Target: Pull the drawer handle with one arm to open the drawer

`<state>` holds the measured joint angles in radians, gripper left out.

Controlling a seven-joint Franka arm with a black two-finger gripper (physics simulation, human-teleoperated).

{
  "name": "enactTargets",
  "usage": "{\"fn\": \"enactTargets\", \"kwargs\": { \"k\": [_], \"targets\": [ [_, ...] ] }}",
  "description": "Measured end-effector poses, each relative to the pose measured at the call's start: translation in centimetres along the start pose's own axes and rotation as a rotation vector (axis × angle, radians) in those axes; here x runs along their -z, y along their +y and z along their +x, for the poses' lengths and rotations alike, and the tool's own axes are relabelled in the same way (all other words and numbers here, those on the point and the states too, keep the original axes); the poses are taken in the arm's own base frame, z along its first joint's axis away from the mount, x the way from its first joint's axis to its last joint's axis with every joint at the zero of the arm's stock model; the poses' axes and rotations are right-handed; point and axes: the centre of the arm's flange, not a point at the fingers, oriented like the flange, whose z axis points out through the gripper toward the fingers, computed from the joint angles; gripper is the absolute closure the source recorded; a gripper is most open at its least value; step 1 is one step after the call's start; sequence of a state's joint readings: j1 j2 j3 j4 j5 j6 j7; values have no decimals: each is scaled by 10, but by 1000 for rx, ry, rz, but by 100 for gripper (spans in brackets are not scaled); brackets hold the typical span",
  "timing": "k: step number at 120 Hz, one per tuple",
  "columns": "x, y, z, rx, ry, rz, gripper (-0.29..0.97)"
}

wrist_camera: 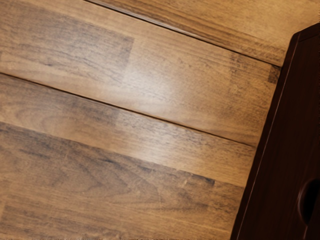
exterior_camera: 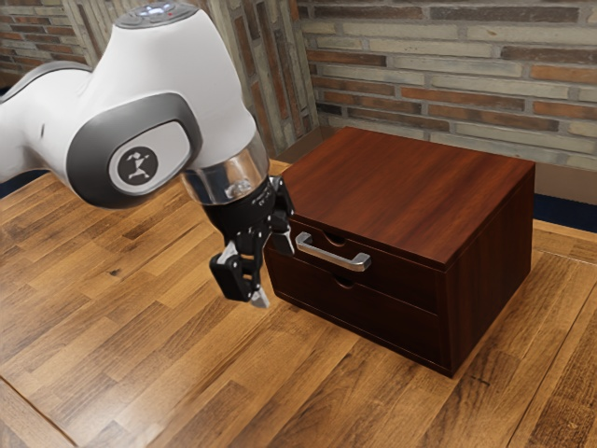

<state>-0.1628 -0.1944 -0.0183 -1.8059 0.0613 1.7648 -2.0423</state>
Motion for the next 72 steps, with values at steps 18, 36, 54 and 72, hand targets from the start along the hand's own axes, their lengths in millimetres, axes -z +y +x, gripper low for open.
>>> {"fn": "enactTargets", "kwargs": {
  "k": [18, 36, 54, 72],
  "targets": [
    [-13, 13, 0, 8, 0, -15, 10],
    [-20, 23, 1, 1, 20, -54, 10],
    [-22, 23, -3, -37, 31, -71, 10],
    [-32, 27, 0, -67, 40, -65, 10]
  ]
}}
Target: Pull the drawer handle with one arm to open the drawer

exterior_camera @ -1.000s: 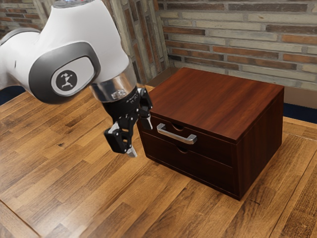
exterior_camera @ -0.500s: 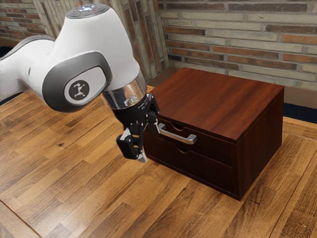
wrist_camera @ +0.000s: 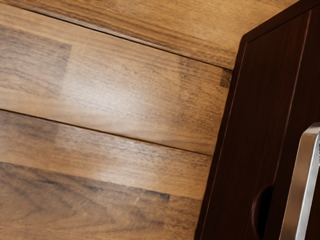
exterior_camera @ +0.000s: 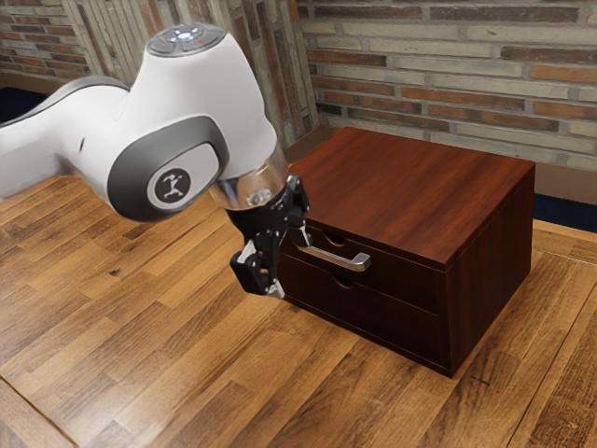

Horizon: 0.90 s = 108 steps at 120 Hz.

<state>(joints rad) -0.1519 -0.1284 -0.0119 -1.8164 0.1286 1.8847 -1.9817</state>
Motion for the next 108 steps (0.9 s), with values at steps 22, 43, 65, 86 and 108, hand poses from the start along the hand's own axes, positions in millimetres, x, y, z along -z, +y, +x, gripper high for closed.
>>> {"fn": "enactTargets", "kwargs": {
  "k": [22, 43, 65, 86, 108],
  "targets": [
    [-4, 1, -5, -43, -2, -4, 12],
    [-11, 5, -9, -79, -4, -9, 13],
    [-23, 12, -10, -98, -11, -14, 16],
    [-25, 15, -12, -115, -18, -32, 18],
    [-33, 21, -12, -127, -20, -50, 19]
  ]
}}
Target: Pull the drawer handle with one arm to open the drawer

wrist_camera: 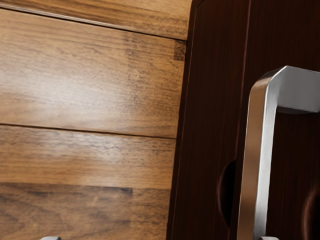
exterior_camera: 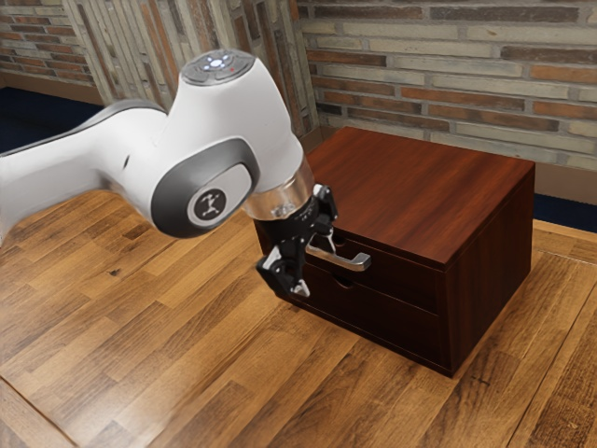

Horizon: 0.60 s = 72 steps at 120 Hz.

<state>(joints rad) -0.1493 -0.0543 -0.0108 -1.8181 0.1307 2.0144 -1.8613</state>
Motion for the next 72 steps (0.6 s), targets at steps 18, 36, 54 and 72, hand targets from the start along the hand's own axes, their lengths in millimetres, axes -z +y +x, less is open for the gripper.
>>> {"fn": "enactTargets", "kwargs": {
  "k": [18, 36, 54, 72],
  "targets": [
    [-4, 3, 1, -5, -2, -9, 20],
    [-10, 5, 6, 0, -2, -8, 22],
    [-17, 3, 7, -1, -5, -3, 23],
    [-19, 4, 10, 1, -5, -4, 27]
  ]
}}
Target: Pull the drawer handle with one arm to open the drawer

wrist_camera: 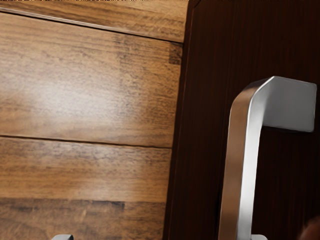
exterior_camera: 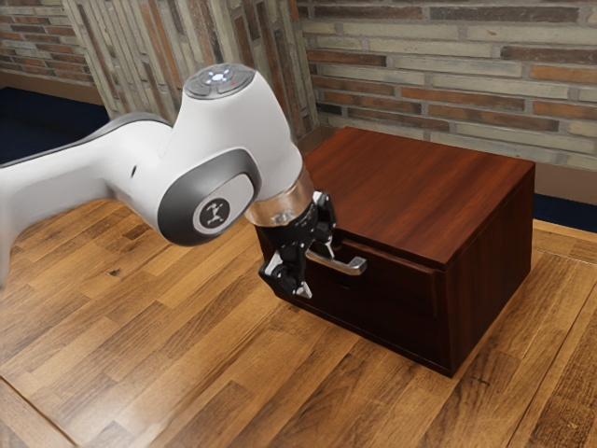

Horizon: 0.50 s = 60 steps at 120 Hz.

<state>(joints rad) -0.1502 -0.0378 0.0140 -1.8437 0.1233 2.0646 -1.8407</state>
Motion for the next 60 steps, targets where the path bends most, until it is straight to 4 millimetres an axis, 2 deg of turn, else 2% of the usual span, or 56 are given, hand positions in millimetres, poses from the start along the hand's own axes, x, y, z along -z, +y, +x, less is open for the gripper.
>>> {"fn": "enactTargets", "kwargs": {
  "k": [34, 60],
  "targets": [
    [0, -3, 4, 1, 1, 3, 35],
    [2, -14, 11, 2, 3, 13, 38]
  ]
}}
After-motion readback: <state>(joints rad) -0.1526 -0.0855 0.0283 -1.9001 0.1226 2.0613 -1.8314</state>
